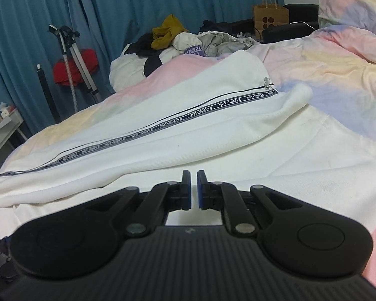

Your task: Fold clothes

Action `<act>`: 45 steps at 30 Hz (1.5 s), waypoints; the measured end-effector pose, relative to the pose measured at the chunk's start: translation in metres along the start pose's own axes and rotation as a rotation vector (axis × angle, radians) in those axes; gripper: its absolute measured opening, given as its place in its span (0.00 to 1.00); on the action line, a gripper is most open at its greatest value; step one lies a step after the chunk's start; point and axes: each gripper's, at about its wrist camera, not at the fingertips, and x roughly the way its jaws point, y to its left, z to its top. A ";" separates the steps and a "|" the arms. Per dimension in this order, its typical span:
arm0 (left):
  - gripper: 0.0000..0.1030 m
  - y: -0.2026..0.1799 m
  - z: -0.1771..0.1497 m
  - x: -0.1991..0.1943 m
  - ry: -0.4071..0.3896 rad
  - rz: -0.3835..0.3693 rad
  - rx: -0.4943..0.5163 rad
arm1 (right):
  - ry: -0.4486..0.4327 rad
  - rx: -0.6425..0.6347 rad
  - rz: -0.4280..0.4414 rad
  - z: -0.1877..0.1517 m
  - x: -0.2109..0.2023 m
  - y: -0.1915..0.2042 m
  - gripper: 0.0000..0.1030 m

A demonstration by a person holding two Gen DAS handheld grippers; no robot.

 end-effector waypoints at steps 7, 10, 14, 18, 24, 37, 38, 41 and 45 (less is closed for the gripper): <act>1.00 0.000 0.002 0.002 0.001 0.001 0.002 | -0.018 -0.011 -0.017 0.004 -0.002 0.004 0.09; 1.00 0.000 0.002 0.002 0.002 0.002 0.002 | -0.014 -0.014 -0.019 0.004 -0.003 0.004 0.09; 1.00 0.001 0.002 0.002 0.001 0.002 0.002 | -0.010 -0.006 -0.031 0.004 -0.004 0.001 0.09; 1.00 0.001 0.001 0.002 0.001 0.002 0.002 | -0.025 0.003 -0.030 0.008 -0.005 -0.001 0.09; 1.00 0.001 0.001 0.002 0.001 0.002 0.002 | -0.025 0.029 -0.030 0.010 -0.006 -0.005 0.09; 1.00 -0.001 0.000 0.001 0.000 0.005 0.002 | -0.022 0.045 -0.016 0.012 -0.006 -0.006 0.09; 1.00 -0.001 0.000 0.001 0.000 0.005 0.002 | -0.025 0.041 -0.018 0.012 -0.006 -0.005 0.09; 1.00 -0.002 0.000 0.001 0.000 0.005 0.002 | -0.030 0.033 -0.016 0.012 -0.008 -0.003 0.09; 1.00 -0.002 0.000 0.001 0.000 0.006 0.001 | -0.030 0.037 -0.018 0.013 -0.009 -0.004 0.09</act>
